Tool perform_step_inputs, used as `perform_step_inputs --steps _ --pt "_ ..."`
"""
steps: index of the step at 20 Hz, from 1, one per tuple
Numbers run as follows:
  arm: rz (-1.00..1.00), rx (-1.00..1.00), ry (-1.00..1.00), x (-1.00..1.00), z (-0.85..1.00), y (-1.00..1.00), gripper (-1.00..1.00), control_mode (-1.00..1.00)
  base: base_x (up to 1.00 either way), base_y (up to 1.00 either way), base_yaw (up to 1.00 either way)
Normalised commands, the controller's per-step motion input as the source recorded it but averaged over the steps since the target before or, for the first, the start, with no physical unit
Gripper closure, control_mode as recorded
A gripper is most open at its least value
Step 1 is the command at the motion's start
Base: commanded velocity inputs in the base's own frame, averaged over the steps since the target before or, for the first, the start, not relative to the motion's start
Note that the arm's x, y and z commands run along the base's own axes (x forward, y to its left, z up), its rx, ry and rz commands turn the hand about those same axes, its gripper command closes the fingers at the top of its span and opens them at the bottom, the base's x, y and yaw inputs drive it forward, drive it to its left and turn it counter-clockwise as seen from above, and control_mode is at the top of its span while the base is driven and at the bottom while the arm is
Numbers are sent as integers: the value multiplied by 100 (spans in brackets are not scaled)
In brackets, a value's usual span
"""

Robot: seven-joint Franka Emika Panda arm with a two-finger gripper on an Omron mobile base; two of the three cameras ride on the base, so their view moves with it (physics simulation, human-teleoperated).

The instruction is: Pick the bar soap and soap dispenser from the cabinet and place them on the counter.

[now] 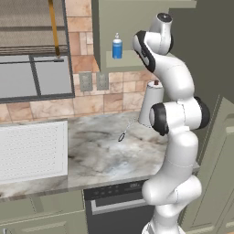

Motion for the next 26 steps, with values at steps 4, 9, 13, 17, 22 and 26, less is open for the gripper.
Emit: perform_step_inputs --steps 4,9,13,17,22,26 --pt "0 0 0 -7 -14 -6 100 -100 0 0 0" --pt "0 1 -2 -42 -17 0 100 -100 0 0 0" --pt "0 1 -8 -69 -22 0 100 -100 0 0 0" --pt "0 0 -9 -76 -27 2 100 -100 0 0 0" --pt "0 0 -10 -77 -29 14 100 -100 0 0 0" --pt "0 0 -8 -73 -28 20 100 -100 0 0 0"
